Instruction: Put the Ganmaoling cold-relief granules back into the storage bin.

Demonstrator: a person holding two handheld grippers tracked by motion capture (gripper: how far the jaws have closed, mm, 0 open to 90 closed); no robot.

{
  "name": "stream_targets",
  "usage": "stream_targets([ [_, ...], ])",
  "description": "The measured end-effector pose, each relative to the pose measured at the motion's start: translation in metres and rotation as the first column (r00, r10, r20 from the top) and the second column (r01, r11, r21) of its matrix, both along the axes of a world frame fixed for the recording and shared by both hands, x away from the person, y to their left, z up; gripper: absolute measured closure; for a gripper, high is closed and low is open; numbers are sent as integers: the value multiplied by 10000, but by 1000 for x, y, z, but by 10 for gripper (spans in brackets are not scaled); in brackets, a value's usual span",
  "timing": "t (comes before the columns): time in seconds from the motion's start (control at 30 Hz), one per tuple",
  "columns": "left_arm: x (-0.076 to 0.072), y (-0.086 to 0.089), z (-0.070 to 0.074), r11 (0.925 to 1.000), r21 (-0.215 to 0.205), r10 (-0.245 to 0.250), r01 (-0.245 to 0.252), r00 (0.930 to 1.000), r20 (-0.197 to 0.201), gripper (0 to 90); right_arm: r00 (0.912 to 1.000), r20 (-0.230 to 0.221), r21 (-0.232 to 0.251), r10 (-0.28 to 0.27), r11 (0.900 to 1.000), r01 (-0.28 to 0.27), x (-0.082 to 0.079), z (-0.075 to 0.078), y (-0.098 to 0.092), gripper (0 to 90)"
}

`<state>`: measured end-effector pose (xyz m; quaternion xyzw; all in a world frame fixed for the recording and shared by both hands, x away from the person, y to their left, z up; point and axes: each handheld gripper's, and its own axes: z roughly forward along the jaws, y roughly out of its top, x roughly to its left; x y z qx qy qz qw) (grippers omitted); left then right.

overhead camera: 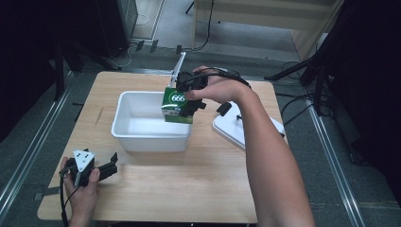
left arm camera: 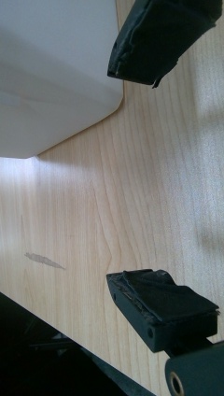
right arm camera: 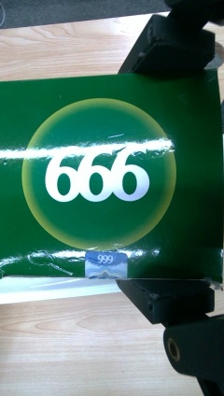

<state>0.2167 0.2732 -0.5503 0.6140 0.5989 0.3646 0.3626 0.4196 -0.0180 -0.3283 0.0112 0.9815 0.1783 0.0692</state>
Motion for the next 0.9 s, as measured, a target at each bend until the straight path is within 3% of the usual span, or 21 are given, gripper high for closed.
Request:
stream_targets([
  [0.63,0,1,0,10000,-65,13,-13,10000,14,41,9993,95,-76,353,9994,-352,3,-17,20,159],
  [0.9,0,1,0,10000,-88,13,-12,10000,20,41,9998,26,-77,195,9998,-195,6,-30,19,159],
])
